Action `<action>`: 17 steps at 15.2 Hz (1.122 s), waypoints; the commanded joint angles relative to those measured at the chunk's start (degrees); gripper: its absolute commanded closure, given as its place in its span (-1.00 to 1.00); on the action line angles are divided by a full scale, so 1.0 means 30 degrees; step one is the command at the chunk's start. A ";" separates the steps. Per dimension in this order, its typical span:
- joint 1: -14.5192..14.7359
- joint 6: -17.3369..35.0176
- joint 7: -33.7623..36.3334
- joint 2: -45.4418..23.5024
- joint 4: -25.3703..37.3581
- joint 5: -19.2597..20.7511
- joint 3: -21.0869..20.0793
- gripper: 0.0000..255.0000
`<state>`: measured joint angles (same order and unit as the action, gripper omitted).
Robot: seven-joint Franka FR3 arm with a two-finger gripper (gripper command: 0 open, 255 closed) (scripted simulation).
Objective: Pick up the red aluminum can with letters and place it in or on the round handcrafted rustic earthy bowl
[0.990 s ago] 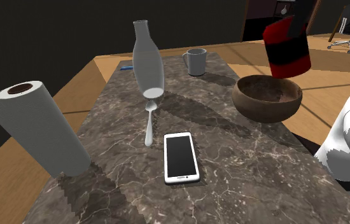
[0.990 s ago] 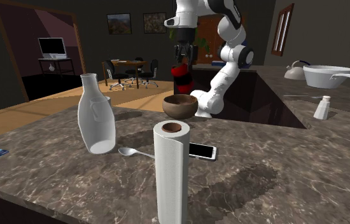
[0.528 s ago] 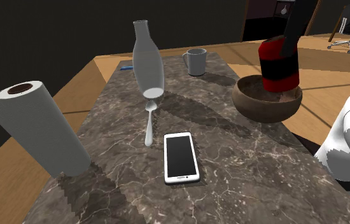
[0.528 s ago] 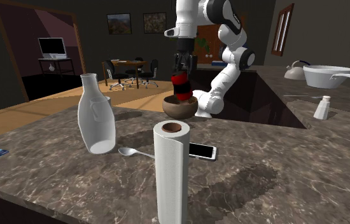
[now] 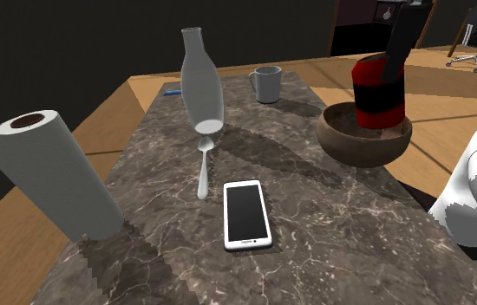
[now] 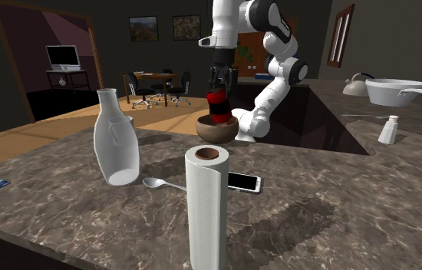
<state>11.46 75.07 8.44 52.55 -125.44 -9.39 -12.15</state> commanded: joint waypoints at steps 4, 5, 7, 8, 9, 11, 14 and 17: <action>0.0000 0.0004 0.0001 0.0003 0.0004 -0.0001 0.0000 -1.00; 0.0000 0.0004 0.0001 0.0003 0.0004 -0.0001 0.0000 -1.00; -0.0047 -0.0517 0.0041 -0.0357 0.0884 0.0066 0.0052 -1.00; -0.0093 -0.1041 0.0085 -0.0735 0.1786 0.0129 0.0098 -1.00; -0.0138 -0.1571 0.0133 -0.1132 0.2712 0.0188 0.0138 -1.00; -0.0173 -0.1993 0.0174 -0.1457 0.3459 0.0232 0.0164 -1.00; -0.0173 -0.1993 0.0174 -0.1457 0.3459 0.0232 0.0164 -1.00; -0.0173 -0.1993 0.0174 -0.1457 0.3459 0.0232 0.0164 -1.00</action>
<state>10.94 69.11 8.97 48.18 -115.08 -8.70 -11.66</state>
